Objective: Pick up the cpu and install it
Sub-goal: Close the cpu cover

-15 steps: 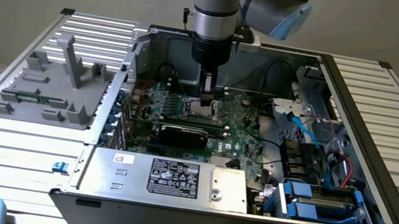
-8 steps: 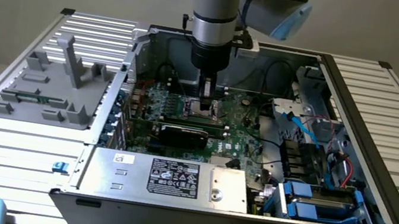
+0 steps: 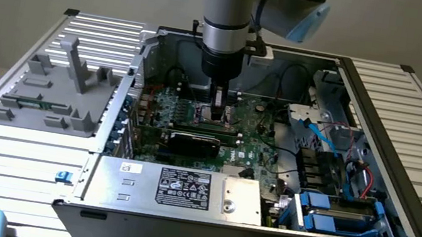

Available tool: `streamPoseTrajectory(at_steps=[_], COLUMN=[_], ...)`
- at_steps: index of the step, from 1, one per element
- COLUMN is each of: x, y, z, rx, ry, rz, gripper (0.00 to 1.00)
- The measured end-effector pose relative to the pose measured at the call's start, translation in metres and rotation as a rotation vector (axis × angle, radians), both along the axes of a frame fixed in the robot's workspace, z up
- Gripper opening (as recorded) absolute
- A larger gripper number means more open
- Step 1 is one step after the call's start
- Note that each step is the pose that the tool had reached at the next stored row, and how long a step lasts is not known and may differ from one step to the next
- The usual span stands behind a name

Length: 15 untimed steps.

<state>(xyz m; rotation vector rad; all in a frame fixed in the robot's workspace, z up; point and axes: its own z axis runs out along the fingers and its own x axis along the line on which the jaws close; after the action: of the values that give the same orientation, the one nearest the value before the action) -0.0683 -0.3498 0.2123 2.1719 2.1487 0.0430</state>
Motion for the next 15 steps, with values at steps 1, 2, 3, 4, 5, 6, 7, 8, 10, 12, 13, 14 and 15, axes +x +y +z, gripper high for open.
streamPoseTrajectory(at_steps=[1,2,3,4,5,6,7,8,10,12,13,14,15], x=[0.0,0.0,0.0,0.0,0.0001,0.0001,0.0002,0.0003,0.0002,0.0002,0.0003,0.0003,0.0003], y=[-0.0003,-0.0005,-0.0007,-0.001,-0.0013,-0.0014,-0.0017,-0.002,-0.0024,-0.0025,-0.0024,-0.0024,-0.0025], z=[-0.0007,-0.0015,-0.0021,-0.0027,-0.0031,-0.0034,-0.0037,-0.004,-0.0044,-0.0049,-0.0054,-0.0057,-0.006], rx=[-0.0003,-0.0006,-0.0009,-0.001,-0.0011,-0.0011,-0.001,-0.0011,-0.0016,-0.0023,-0.0026,-0.0031,-0.0035], ry=[-0.0003,-0.0008,-0.0011,-0.0016,-0.0021,-0.0026,-0.003,-0.0032,-0.0035,-0.0038,-0.0042,-0.0044,-0.0046], rz=[0.0,0.0,0.0,0.001,0.001,0.001,0.001,0.001,0.001,0.002,0.002,0.002,0.003], gripper=[0.11,0.11,0.11,0.11,0.11,0.11,0.11,0.11,0.11,0.11,0.11,0.11,0.11])
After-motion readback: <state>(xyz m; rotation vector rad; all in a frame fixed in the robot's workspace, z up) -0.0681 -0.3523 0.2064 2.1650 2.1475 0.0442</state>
